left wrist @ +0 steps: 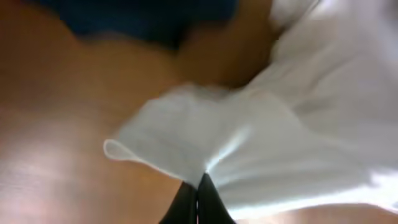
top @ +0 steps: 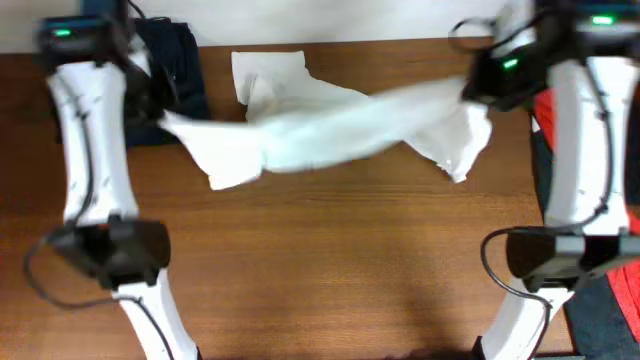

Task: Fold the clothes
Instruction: 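Lift the shirt with both grippers and shake it out over the table, then lower the shirt onto the table with both grippers and release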

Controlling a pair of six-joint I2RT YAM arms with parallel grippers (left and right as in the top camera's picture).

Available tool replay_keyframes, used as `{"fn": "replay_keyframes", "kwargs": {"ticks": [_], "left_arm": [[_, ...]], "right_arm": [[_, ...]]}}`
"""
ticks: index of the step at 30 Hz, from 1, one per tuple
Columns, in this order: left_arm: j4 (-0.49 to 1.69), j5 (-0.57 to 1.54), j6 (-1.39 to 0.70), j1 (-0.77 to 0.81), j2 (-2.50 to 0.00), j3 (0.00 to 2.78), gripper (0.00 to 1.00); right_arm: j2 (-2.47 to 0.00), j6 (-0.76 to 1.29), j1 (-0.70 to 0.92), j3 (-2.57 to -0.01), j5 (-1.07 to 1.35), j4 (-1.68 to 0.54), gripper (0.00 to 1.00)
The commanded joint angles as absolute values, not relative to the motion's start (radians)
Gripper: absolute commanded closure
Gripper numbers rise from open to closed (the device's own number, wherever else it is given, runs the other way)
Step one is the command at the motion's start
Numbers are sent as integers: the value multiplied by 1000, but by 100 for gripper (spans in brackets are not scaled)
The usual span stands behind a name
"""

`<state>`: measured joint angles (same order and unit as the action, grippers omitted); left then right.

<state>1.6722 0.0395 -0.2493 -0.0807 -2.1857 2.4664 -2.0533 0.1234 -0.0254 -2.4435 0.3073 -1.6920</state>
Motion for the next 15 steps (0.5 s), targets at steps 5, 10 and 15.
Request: {"fn": "replay_keyframes", "kwargs": {"ticks": [5,10,15], "left_arm": [[1688,94,-203,-65,-2004,2435,100],[1688,266,-207,-56,-1793,2262,99],[1688,266,-242,27,-1603,1815,96]], "right_arm": [[-1930,139,64,-2244,250,-1699,94],[-1818,148,65,-2025,183,-1699,96],[-1789,170,64,-1849,160,-1699,66]]}}
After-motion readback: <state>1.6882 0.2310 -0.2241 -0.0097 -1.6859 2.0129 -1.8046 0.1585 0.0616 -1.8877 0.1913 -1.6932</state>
